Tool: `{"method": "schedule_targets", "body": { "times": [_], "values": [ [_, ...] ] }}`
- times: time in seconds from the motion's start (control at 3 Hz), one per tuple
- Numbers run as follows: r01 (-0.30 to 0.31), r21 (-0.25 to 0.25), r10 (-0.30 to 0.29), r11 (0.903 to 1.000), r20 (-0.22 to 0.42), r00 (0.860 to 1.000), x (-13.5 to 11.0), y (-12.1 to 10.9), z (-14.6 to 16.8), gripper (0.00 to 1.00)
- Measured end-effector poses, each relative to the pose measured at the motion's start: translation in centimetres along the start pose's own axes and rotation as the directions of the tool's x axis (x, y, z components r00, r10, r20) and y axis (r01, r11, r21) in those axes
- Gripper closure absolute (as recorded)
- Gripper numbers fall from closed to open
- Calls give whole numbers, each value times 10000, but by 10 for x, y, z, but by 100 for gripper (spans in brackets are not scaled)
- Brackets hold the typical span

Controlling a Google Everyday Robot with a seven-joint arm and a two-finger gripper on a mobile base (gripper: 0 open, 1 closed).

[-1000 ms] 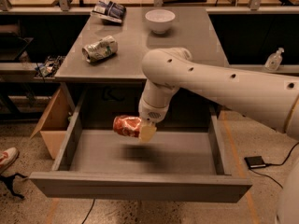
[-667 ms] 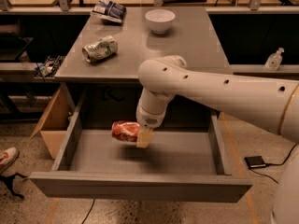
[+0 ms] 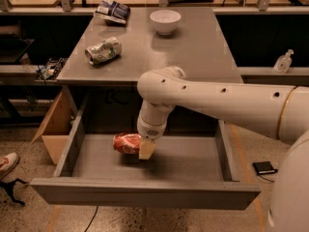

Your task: Place coke can into top drawer

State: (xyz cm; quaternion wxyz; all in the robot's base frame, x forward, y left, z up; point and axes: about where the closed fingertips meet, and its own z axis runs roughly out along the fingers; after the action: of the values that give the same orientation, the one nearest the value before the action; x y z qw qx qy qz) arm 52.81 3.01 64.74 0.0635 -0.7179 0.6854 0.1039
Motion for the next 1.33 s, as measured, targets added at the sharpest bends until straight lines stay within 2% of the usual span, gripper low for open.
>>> {"method": "schedule_targets", "body": {
  "times": [0.33, 1.33],
  "values": [
    [49, -152, -52, 9999, -207, 9998, 0, 1, 11, 100],
    [71, -241, -77, 9997, -251, 9997, 1, 3, 15, 31]
  ]
}}
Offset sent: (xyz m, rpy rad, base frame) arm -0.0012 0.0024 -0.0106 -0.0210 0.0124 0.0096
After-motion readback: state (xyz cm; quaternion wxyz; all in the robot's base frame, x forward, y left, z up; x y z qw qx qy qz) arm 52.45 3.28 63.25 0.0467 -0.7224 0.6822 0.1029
